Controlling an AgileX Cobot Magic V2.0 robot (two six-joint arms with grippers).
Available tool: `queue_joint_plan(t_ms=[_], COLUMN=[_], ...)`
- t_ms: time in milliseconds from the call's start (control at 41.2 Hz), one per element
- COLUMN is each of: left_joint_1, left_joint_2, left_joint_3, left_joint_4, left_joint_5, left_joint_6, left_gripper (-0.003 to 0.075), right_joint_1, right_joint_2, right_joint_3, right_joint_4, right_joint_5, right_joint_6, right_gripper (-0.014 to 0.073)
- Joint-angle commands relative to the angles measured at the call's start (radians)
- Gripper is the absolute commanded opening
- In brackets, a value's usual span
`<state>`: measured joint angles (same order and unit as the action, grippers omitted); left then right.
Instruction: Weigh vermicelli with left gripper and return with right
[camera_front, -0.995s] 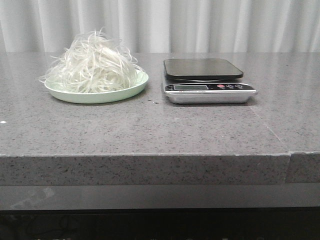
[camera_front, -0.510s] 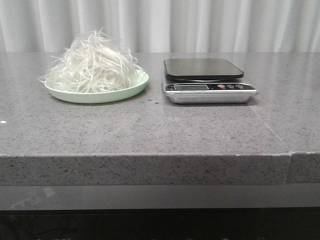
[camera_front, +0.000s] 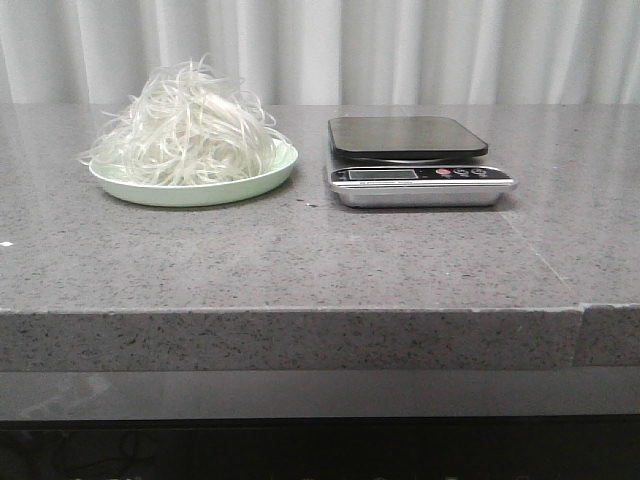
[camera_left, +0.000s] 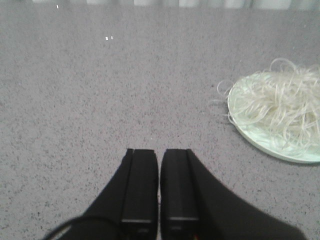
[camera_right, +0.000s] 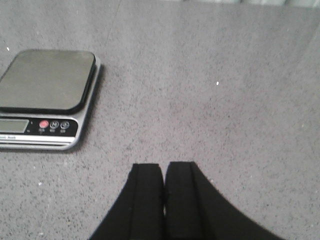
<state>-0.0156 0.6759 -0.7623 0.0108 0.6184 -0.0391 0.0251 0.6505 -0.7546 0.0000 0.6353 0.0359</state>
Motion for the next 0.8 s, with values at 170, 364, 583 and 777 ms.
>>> queue_joint_plan(t_ms=[170, 364, 583, 777], left_joint_1=[-0.002, -0.015, -0.134, -0.280], left_joint_2=[0.069, 0.088, 0.183, 0.336], left_joint_3=[-0.023, -0.023, -0.063, -0.146], left_joint_4=[-0.020, -0.029, -0.063, -0.065], left_joint_5=[-0.075, -0.133, -0.178, -0.205], left_joint_6=[-0.010, 0.032, 0.039, 0.039], left_gripper=[0.0209, 0.0482, 0.0514, 0.0514], right_joint_1=[0.001, 0.001, 0.001, 0.001], right_joint_2=[0.069, 0.069, 0.069, 0.069], right_joint_3=[-0.019, -0.019, -0.019, -0.019], right_joint_4=[-0.011, -0.011, -0.011, -0.011], right_joint_5=[-0.042, -0.048, -0.048, -0.048], right_joint_6=[-0.001, -0.001, -0.001, -0.001], right_gripper=[0.0311, 0.0547, 0.0545, 0.0545])
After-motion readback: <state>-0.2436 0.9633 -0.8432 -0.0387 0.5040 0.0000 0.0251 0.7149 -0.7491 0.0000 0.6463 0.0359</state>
